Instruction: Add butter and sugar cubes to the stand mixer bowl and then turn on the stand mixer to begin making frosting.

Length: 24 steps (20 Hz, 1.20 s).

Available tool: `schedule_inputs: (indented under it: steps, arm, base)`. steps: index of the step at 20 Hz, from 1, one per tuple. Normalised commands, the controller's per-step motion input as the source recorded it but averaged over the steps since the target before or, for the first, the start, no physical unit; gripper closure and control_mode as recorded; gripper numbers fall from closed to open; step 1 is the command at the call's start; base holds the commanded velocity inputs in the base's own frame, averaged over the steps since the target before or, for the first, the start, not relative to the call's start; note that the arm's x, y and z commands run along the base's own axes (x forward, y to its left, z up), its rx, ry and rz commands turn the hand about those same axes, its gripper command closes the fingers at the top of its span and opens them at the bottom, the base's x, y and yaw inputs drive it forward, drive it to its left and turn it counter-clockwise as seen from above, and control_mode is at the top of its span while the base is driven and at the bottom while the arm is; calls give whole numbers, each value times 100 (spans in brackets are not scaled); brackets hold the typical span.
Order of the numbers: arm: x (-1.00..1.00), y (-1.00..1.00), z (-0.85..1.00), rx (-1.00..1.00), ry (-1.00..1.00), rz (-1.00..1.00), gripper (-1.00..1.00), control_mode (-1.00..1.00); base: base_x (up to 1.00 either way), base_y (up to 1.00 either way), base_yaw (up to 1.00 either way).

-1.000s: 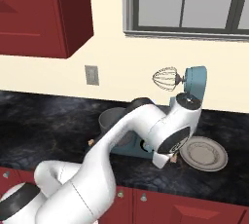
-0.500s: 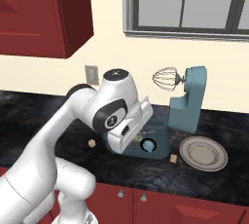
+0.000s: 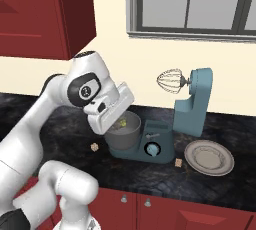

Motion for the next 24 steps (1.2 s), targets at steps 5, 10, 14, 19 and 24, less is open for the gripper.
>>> schedule_inputs:
  steps: [5, 10, 14, 19, 24]
  arm:
    - [49, 30, 3, -2, 12, 0, 100, -100]
    - [42, 31, 0, -1, 11, 0, 100, -100]
    - [32, 15, -7, 0, 0, 0, 100, -100]
    - [18, 3, -37, 0, 0, 0, 100, -100]
    - [11, 0, -44, 1, 0, 0, 100, -100]
  base:
    - [0, 0, 0]
    - [0, 0, 0]
    - [0, 0, 0]
    - [0, 0, 0]
    - [0, 0, 0]
